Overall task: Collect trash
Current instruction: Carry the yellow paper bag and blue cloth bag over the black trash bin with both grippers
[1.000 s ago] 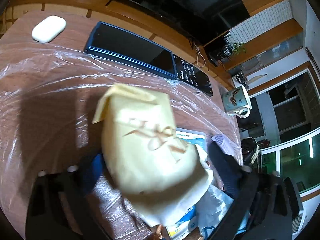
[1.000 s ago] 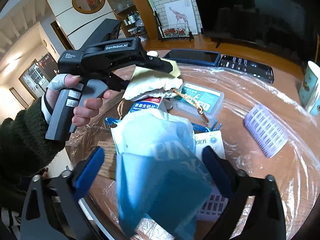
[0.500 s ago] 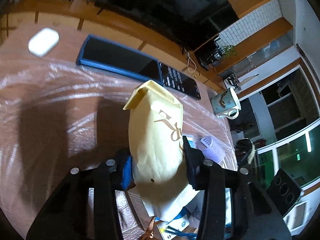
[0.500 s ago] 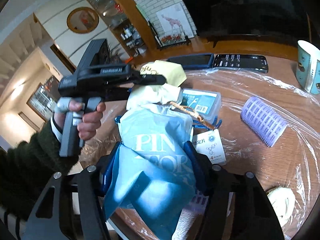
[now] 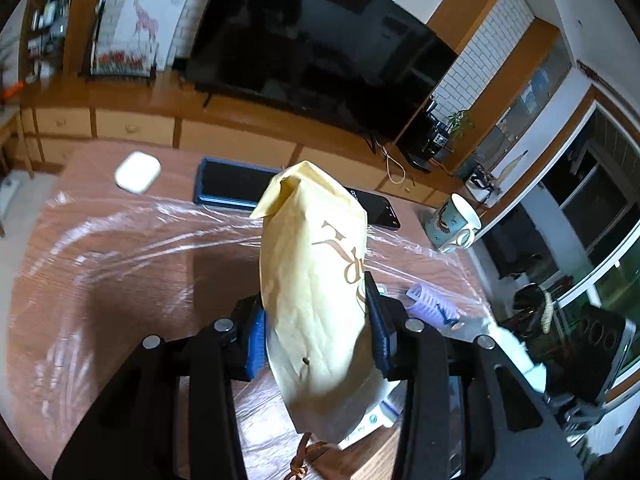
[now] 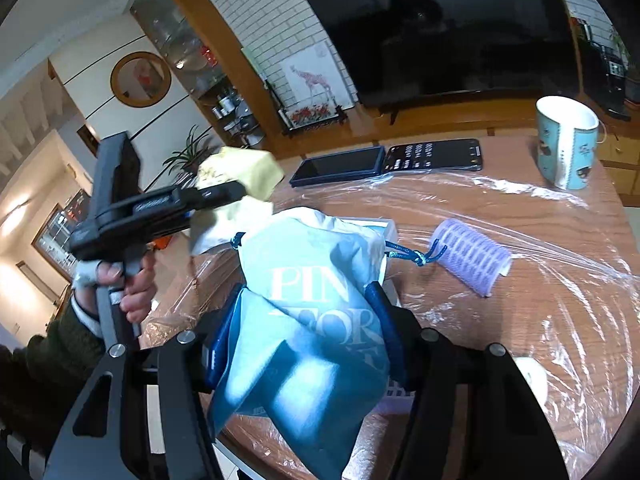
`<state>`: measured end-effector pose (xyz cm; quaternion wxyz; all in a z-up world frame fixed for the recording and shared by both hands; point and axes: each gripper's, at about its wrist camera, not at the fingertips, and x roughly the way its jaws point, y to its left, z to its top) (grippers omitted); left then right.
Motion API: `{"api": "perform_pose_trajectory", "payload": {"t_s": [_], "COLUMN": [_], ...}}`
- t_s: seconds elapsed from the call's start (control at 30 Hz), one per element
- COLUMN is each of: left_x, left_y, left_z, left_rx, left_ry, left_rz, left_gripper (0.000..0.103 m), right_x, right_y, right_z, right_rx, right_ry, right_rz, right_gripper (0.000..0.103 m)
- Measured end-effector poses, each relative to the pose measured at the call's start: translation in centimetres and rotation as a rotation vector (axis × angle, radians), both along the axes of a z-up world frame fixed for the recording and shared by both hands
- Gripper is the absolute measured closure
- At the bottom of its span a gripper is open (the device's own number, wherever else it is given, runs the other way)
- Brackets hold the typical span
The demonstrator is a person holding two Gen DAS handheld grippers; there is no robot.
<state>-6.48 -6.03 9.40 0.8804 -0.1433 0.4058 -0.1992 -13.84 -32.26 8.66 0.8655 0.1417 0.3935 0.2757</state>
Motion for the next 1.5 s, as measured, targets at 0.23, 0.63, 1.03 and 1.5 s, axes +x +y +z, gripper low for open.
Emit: {"api": "perform_pose_trajectory", "payload": {"t_s": [0.23,0.63,1.03,1.5], "left_x": [-2.9,-7.5,-13.7,-21.5], "left_y": [0.6,1.4,0.9,-3.4], "left_z": [1.0,1.1,1.4,0.1], "left_rx": [0.079,0.164,0.234,0.375], "left_ry": [-0.062,-0.111,-0.137,-0.115], "left_rz": [0.036,0.026,0.028,0.050], "left_gripper": [0.061,0.061,0.061,0.061], "right_x": [-1.6,-5.4,-9.5,-16.2], "right_y": [0.0,1.8,2.3,1.5], "right_z": [1.1,2.2,2.9,2.0], "right_rx": [-0.038,-0.088,-0.073,-0.070], "right_ry": [-0.021,-0.057,-0.086,-0.069], "right_rz": [-0.065,-0.131,-0.087,0.024], "right_gripper": [0.043,0.043,0.043,0.043]}}
